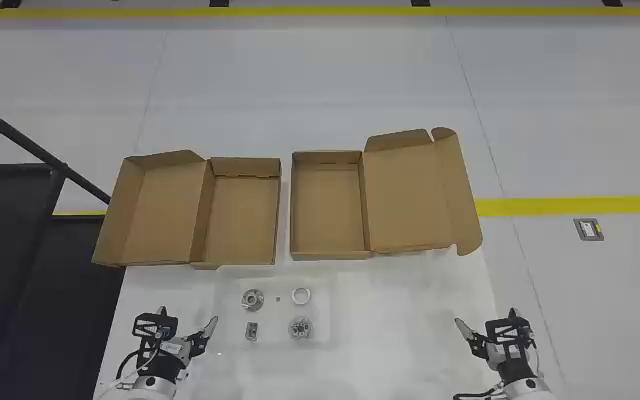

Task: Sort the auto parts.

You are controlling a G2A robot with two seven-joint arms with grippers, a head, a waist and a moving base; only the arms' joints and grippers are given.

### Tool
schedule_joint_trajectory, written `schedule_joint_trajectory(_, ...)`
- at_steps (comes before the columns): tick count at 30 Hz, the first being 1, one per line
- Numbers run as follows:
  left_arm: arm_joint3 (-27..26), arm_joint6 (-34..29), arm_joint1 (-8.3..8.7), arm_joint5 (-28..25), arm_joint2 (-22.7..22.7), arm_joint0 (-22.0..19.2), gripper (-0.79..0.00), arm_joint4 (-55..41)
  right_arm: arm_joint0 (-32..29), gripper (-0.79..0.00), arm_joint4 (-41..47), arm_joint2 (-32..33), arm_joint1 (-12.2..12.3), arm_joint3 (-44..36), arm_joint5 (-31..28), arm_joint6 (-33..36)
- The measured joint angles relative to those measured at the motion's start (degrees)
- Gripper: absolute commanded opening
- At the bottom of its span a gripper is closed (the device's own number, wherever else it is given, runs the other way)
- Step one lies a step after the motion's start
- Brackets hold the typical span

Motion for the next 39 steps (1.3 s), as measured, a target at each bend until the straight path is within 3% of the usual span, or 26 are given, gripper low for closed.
schedule_joint_trajectory(25, 0.00, 0.00, 0.00, 0.00, 0.00, 0.00, 0.000, 0.00, 0.62, 0.000, -2.93, -0.45, 0.09, -0.11, -0.32, -1.07)
schedule_joint_trajectory(32, -0.92, 5.42, -0.11, -1.06, -2.02, 2.06, 0.000, -1.39, 1.69, 0.000, -11.20, -1.92, 0.53, -6.32, -7.07, 0.29)
schedule_joint_trajectory(36, -1.82, 9.34, -0.18, -2.62, -3.49, 4.03, 0.000, -2.76, 3.45, 0.000, -16.26, -4.43, 0.89, -12.47, -14.35, 5.14)
schedule_joint_trajectory(39, -1.97, 9.94, -0.22, -3.03, -4.01, 4.72, 0.000, -3.20, 4.13, 0.000, -15.69, -5.83, 0.88, -13.68, -17.64, 6.33)
